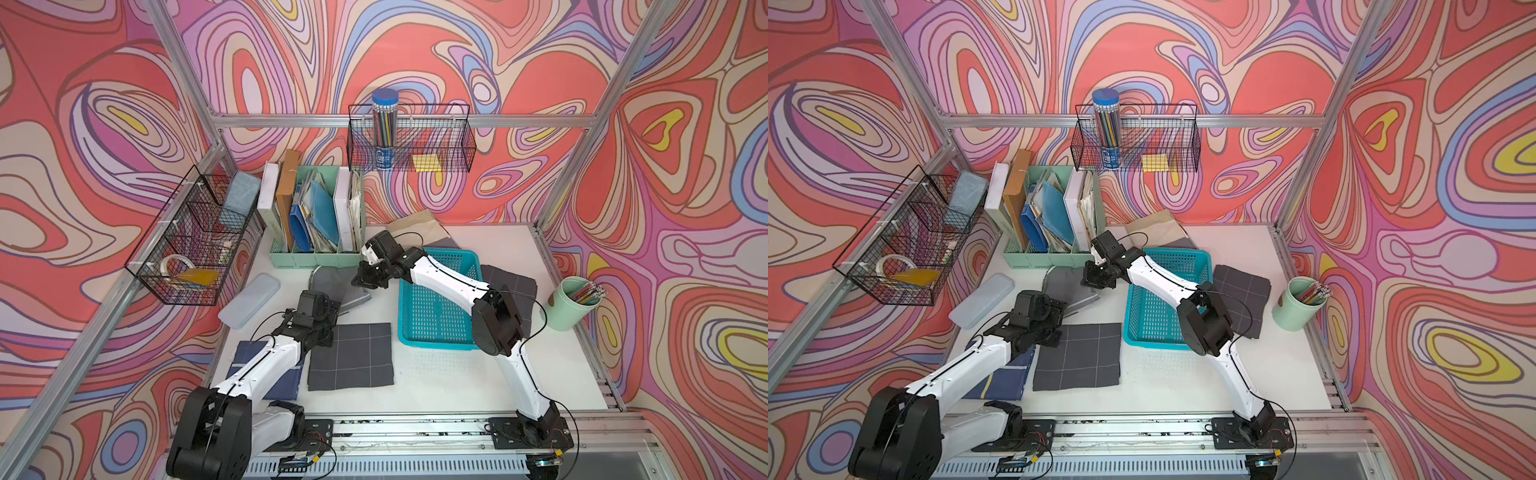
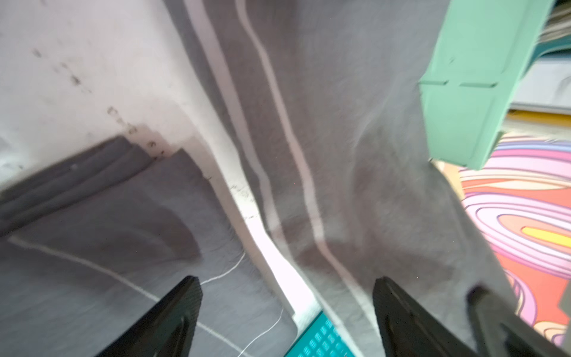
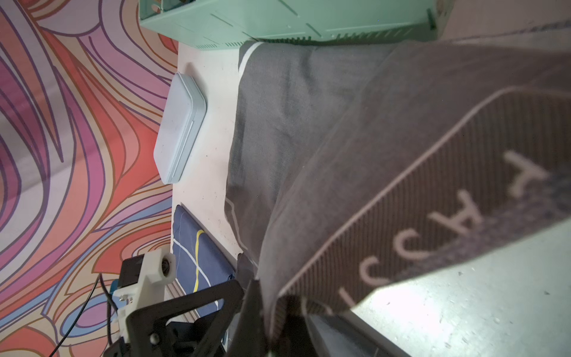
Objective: Put the folded pillowcase in the basket
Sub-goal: Pick up the pillowcase from the center of the board.
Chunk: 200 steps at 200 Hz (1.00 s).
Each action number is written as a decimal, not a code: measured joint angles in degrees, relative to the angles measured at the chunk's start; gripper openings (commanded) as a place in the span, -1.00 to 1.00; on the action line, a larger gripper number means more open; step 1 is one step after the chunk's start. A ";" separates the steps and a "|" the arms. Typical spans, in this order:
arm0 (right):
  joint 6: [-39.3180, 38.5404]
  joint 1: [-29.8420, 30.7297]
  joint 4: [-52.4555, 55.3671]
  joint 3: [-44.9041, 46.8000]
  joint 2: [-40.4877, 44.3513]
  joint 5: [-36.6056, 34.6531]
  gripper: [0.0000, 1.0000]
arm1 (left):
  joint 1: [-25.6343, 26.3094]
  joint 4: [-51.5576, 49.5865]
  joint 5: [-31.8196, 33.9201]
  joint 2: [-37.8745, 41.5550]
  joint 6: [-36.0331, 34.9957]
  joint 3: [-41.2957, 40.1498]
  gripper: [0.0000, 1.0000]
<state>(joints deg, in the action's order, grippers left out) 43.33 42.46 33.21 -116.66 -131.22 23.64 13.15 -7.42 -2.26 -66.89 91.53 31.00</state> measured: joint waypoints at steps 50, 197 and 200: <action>1.90 0.00 -3.21 3.02 1.25 0.83 -1.00 | 2.40 11.85 4.92 -4.94 6.36 -5.09 0.92; 2.86 0.02 -5.64 10.16 4.81 2.25 -1.00 | 3.69 26.97 14.05 -11.32 8.00 -5.88 0.20; 2.86 0.00 -5.66 10.16 4.81 2.27 -1.00 | 3.69 27.71 14.08 -11.87 7.98 -5.88 0.16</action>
<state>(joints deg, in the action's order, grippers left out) 46.19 42.46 27.55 -106.50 -126.41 25.91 16.84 20.29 11.81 -78.76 99.50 25.12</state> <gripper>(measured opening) 0.074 0.668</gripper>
